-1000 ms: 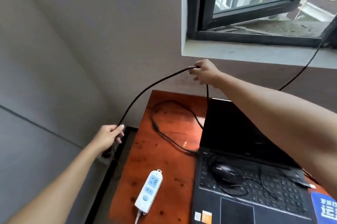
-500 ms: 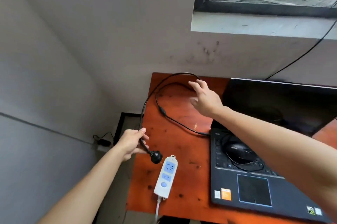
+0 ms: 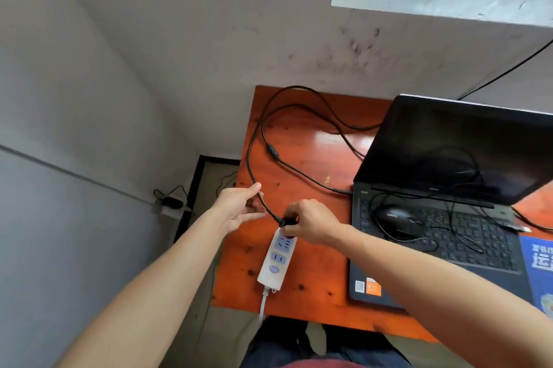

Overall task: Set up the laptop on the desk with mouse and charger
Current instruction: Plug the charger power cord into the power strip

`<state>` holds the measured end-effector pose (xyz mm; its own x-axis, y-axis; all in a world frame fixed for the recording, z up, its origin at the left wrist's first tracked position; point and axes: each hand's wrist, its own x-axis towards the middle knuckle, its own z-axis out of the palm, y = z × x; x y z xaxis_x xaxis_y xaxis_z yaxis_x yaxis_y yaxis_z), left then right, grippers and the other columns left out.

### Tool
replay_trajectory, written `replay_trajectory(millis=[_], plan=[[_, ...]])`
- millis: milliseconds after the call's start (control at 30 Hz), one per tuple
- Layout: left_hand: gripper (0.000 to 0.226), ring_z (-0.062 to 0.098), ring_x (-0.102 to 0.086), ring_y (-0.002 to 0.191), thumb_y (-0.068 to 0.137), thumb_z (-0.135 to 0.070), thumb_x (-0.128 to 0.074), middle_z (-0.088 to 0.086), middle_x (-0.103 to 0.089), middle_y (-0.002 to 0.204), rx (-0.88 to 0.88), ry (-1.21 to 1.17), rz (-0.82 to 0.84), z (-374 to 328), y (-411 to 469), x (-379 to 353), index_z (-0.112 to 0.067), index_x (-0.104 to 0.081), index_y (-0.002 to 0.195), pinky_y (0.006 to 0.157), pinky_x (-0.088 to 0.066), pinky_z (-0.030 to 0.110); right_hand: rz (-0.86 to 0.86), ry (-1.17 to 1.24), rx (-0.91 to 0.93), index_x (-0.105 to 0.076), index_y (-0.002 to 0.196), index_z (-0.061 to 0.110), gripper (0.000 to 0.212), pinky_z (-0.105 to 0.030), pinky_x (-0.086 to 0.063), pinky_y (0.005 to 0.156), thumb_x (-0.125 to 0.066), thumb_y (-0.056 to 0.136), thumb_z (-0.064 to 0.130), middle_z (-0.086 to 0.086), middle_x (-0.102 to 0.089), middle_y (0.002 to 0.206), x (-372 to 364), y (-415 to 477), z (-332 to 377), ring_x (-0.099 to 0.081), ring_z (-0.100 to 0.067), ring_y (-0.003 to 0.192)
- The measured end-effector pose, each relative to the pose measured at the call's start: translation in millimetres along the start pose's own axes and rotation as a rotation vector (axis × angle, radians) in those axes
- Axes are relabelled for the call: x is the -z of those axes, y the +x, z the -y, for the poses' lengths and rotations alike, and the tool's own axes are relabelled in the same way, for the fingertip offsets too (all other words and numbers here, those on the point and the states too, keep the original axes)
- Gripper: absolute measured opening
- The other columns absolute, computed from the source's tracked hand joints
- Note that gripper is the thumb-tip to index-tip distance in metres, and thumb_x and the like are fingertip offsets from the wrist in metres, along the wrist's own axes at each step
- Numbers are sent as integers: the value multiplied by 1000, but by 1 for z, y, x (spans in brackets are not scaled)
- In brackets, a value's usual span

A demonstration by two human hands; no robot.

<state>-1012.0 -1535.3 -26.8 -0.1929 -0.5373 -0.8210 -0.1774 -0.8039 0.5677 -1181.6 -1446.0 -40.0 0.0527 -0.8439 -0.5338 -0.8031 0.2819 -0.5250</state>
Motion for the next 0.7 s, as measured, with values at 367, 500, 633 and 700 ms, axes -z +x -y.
replay_trajectory(millis=[367, 500, 633, 700], plan=[[24, 18, -62, 75, 78, -43, -72, -2, -67, 81, -104, 916, -19, 88, -1, 19, -20, -65, 79, 73, -51, 32, 299, 1013, -380, -62, 98, 19, 14, -29, -40, 60, -51, 90, 22, -22, -69, 112, 42, 1, -37, -61, -21, 79], [39, 15, -62, 78, 65, -58, -71, -6, -65, 86, -114, 1086, 2, 105, -7, 10, -28, -58, 85, 67, -49, 32, 339, 1027, -394, -60, 95, 17, 10, -31, -44, 65, -58, 88, 24, -14, -68, 96, 41, 6, -37, -62, -22, 78], [61, 17, -58, 88, 58, -68, -72, -8, -59, 96, -171, 1257, -10, 112, -12, 4, -27, -50, 98, 65, -44, 32, 201, 869, -311, -65, 88, 10, 9, -37, -56, 75, -72, 85, 14, -13, -67, 87, 28, 10, -32, -66, -26, 82], [71, 20, -57, 96, 56, -70, -73, -5, -57, 103, -207, 1320, -23, 119, -14, 1, -25, -47, 104, 74, -46, 35, 75, 787, -257, -66, 89, 3, 9, -38, -60, 79, -72, 83, 4, -17, -67, 86, 17, 12, -27, -69, -29, 86]])
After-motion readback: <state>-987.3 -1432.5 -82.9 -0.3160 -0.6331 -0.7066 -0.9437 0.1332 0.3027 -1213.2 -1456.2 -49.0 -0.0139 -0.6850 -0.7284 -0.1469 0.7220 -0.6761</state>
